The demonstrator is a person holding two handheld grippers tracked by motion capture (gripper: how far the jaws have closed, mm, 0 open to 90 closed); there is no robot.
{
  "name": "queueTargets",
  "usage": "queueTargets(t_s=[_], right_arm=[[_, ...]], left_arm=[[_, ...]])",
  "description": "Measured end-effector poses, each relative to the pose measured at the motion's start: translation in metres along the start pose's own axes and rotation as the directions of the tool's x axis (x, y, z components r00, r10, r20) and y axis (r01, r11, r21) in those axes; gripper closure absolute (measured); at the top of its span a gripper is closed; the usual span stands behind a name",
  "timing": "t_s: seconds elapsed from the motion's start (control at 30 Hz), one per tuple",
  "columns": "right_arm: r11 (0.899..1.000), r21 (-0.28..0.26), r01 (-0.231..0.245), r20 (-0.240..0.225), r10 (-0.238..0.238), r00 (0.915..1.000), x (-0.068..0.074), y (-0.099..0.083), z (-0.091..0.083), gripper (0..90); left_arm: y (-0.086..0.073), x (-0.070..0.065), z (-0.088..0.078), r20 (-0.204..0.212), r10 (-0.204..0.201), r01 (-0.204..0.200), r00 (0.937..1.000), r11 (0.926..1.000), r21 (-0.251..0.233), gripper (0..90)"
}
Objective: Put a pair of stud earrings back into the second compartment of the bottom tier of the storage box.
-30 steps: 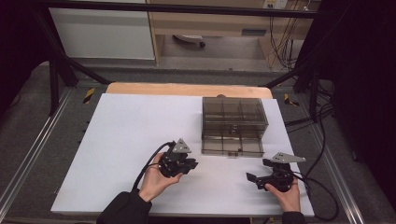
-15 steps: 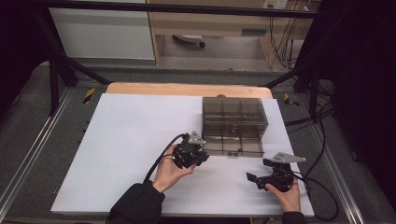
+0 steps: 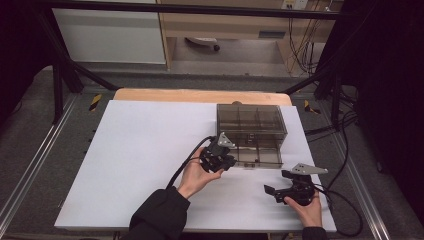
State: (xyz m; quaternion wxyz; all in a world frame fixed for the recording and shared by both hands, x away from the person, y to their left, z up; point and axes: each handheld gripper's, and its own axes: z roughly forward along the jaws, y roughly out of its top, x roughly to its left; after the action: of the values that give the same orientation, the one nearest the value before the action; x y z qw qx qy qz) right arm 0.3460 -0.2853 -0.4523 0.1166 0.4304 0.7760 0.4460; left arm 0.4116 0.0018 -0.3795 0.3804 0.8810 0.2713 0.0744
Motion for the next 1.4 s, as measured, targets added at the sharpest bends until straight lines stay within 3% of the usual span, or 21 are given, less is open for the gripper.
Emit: queueTargets(t_s=[0.37, 1.0, 1.4], right_arm=[[1.000, -0.002, -0.001, -0.002, 0.001, 1.0000, 0.000, 0.000, 0.000, 0.8], [1.000, -0.008, -0.004, -0.007, 0.004, 1.0000, 0.000, 0.000, -0.001, 0.8], [1.000, -0.009, -0.005, -0.009, 0.005, 1.0000, -0.001, 0.000, -0.001, 0.8]], left_arm=[[0.017, 0.000, 0.020, -0.009, 0.005, -0.005, 1.0000, 0.9999, 0.013, 80.7], [0.036, 0.007, 0.055, -0.018, -0.020, 0.021, 0.9996, 0.9996, 0.022, 80.7], [0.034, 0.010, 0.077, -0.024, -0.021, 0.022, 0.9995, 0.9993, 0.031, 80.7]])
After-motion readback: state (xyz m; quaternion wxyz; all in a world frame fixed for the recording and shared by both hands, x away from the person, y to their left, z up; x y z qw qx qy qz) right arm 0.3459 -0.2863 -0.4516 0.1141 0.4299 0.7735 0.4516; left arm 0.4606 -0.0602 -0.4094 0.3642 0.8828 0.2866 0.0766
